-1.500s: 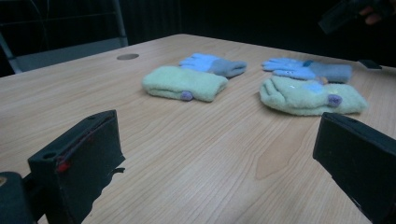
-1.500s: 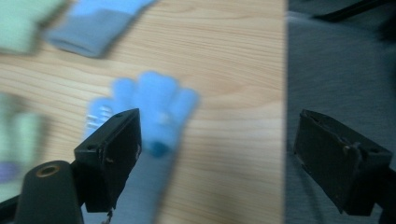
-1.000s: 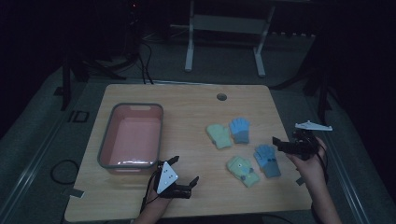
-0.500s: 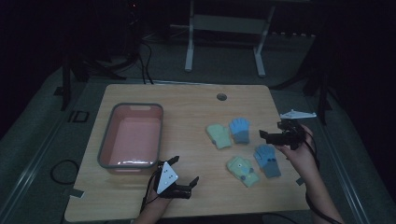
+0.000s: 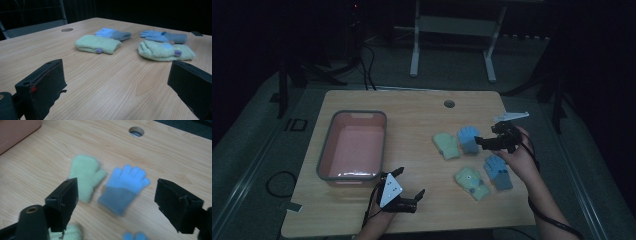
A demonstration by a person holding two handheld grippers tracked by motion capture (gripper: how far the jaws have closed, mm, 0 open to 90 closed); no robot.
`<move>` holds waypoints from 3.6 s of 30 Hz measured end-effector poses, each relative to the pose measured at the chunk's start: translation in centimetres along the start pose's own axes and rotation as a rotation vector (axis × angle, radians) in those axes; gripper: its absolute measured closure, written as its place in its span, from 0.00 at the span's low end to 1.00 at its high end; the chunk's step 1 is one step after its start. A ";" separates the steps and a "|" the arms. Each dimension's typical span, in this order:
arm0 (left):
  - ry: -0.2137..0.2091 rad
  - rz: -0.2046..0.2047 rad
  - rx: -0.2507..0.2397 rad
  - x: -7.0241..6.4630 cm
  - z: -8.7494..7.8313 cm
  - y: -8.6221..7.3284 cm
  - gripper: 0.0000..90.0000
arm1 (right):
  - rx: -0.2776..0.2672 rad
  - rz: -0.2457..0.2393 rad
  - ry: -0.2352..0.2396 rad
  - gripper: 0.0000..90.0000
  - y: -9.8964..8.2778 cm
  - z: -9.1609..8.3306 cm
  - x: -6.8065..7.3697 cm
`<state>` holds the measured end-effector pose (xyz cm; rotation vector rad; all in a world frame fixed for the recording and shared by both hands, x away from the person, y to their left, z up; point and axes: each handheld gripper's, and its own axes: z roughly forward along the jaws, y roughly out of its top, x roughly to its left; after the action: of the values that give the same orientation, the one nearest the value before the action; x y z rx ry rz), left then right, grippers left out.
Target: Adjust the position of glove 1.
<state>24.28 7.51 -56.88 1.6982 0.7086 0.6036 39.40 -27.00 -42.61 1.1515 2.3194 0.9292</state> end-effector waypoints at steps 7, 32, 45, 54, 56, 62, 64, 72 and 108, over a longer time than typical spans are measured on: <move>-0.002 0.000 0.000 0.0 0.0 0.0 0.02 | 0.022 -0.061 0.034 0.25 1.1 1.7 1.3; -0.021 -0.002 -0.001 0.0 0.0 0.0 0.02 | 0.182 -0.227 0.135 0.66 2.9 11.2 4.4; -0.024 -0.001 -0.005 0.0 0.0 0.0 0.02 | 0.251 -0.195 0.164 0.70 1.1 15.6 3.9; -0.020 -0.003 -0.006 0.0 0.0 0.0 0.02 | 0.228 -0.097 0.145 0.95 0.7 15.4 4.3; -0.019 -0.003 -0.006 0.0 0.0 0.0 0.02 | 0.212 -0.018 0.142 0.96 0.9 14.7 4.5; -0.016 -0.010 -0.009 0.1 -0.1 0.0 0.02 | 0.153 0.022 0.107 0.97 1.8 11.7 5.9; -0.012 -0.009 -0.010 0.0 -0.1 0.0 0.02 | 0.121 0.041 0.076 0.97 2.3 9.6 7.3; -0.003 -0.010 -0.023 0.0 -0.2 -0.1 0.02 | 0.051 0.132 0.028 0.97 1.7 5.5 11.3; -0.011 -0.016 -0.015 0.0 -0.1 -0.1 0.02 | 0.134 0.130 0.021 0.74 -4.0 11.1 16.1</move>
<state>24.19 7.64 -56.92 1.6796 0.7075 0.5862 34.30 -11.44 -54.08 1.3675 2.3777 0.8448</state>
